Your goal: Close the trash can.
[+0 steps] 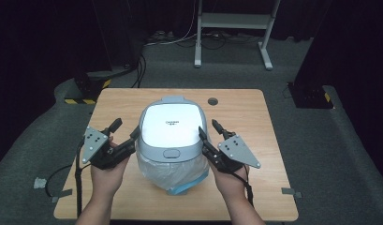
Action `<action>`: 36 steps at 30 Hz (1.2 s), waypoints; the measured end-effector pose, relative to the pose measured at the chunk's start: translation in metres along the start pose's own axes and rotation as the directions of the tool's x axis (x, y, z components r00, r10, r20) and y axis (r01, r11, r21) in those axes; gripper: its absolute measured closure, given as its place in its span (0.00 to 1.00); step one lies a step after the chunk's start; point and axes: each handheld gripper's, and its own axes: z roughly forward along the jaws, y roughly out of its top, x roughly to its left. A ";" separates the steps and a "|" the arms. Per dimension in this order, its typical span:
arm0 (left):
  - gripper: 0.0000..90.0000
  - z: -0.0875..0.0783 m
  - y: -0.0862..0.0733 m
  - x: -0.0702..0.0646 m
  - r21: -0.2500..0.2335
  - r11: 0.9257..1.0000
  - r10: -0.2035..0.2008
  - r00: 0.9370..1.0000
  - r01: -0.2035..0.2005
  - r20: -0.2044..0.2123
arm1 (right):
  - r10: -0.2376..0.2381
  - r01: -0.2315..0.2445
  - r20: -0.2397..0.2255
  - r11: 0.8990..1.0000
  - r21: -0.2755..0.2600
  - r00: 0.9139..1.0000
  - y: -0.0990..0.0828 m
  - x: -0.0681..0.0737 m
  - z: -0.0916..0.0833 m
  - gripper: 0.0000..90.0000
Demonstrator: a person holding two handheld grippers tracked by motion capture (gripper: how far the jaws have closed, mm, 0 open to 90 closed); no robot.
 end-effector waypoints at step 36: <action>0.26 0.016 -0.180 0.094 0.608 0.793 0.016 0.995 0.046 -0.096 | 0.115 -0.227 0.213 0.736 0.637 0.970 -0.192 -0.098 0.007 0.37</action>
